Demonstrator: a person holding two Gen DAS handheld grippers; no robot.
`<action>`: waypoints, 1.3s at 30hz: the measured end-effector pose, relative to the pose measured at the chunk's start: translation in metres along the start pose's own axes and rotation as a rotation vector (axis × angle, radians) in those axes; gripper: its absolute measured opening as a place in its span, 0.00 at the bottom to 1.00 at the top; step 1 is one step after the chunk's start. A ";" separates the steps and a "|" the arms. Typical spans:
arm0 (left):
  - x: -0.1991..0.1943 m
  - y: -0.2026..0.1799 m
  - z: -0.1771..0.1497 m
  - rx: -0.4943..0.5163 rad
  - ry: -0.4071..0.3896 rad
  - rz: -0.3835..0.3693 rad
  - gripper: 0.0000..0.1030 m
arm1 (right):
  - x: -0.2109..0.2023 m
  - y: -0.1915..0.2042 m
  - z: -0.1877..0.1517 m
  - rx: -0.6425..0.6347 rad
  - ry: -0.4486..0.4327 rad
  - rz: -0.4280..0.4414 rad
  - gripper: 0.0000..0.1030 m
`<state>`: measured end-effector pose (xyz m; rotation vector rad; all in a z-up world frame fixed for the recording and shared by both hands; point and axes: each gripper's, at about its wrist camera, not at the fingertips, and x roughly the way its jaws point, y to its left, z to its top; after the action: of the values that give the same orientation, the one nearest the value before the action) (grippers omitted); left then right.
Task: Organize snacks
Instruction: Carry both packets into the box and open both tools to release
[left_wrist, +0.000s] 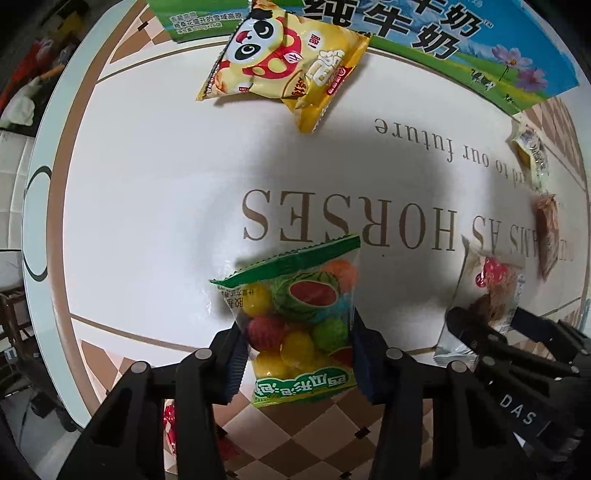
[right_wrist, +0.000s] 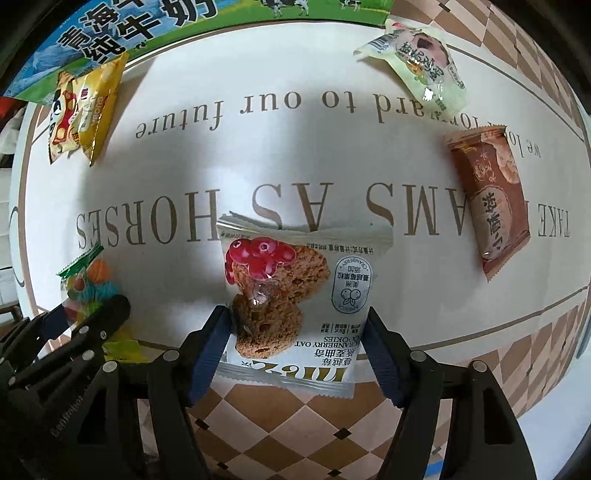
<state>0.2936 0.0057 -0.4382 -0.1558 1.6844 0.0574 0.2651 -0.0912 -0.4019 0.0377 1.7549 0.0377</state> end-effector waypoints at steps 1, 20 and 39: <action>-0.006 0.005 0.006 -0.004 0.002 -0.012 0.43 | 0.000 0.000 -0.003 -0.001 -0.002 0.008 0.71; -0.209 0.006 0.127 0.080 -0.301 -0.227 0.43 | -0.204 -0.015 0.053 -0.043 -0.326 0.233 0.71; -0.154 0.028 0.380 0.094 -0.145 -0.042 0.44 | -0.195 -0.007 0.314 0.027 -0.268 0.005 0.71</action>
<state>0.6806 0.0933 -0.3331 -0.1135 1.5353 -0.0415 0.6097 -0.1057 -0.2679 0.0640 1.4872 0.0117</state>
